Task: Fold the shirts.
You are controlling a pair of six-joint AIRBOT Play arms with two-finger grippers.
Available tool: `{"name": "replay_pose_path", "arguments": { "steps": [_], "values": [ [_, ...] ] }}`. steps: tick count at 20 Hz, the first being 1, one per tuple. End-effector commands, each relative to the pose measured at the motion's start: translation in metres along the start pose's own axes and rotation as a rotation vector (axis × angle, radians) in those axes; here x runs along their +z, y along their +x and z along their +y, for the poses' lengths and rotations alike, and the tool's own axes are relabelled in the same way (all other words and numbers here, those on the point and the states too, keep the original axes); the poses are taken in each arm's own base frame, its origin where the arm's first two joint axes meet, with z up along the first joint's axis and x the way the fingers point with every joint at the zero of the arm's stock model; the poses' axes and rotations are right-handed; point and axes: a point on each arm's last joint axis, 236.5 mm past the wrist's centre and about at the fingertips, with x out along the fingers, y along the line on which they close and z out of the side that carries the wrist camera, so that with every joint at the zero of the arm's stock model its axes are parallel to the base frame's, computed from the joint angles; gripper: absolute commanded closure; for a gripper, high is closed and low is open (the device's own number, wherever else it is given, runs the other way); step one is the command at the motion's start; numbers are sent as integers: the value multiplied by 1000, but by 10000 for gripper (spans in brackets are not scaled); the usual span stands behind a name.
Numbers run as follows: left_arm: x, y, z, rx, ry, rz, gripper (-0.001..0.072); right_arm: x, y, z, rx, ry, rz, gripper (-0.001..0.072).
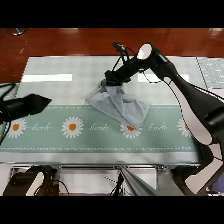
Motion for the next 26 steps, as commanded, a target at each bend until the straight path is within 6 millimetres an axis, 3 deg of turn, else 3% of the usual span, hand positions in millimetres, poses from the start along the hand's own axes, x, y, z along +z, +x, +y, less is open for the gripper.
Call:
{"name": "replay_pose_path", "arguments": {
  "steps": [1, 5, 12, 15, 16, 17, 18, 19, 21, 22, 24, 26],
  "values": [
    [-30, 19, 9, -32, -76, 36, 680, 5, 13, 7, 39, 27, 1, 685],
    [-28, 25, 15, -28, -94, 15, 680, 3, 18, 16, 50, 32, 5, 685],
    [-29, 25, 15, -28, -94, 16, 680, 23, 5, 17, 51, 46, -61, 685],
    [-29, 25, 15, -28, -94, 16, 680, 13, 16, 31, 57, 33, -31, 681],
    [-28, 25, 15, -27, -95, 13, 680, 11, 20, 38, 58, 19, -30, 559],
    [-28, 26, 16, -26, -96, 12, 680, 10, 23, 43, 62, 11, -28, 283],
    [-28, 26, 16, -25, -97, 12, 680, 8, 22, 45, 63, 4, -23, 82],
    [-29, 27, 17, -24, -97, 11, 680, 7, 15, 41, 61, 10, -14, 86],
    [-29, 27, 17, -24, -97, 12, 680, 7, -24, 23, 51, 35, 3, 86],
    [-29, 27, 17, -24, -97, 12, 680, 8, -56, 8, 33, 50, 2, 86],
    [-29, 27, 17, -24, -97, 12, 680, 1, -135, -33, -97, 56, -25, 86],
    [-30, 27, 17, -24, -99, 14, 680, -22, -216, -86, -323, 97, -64, 86]
  ]
}}
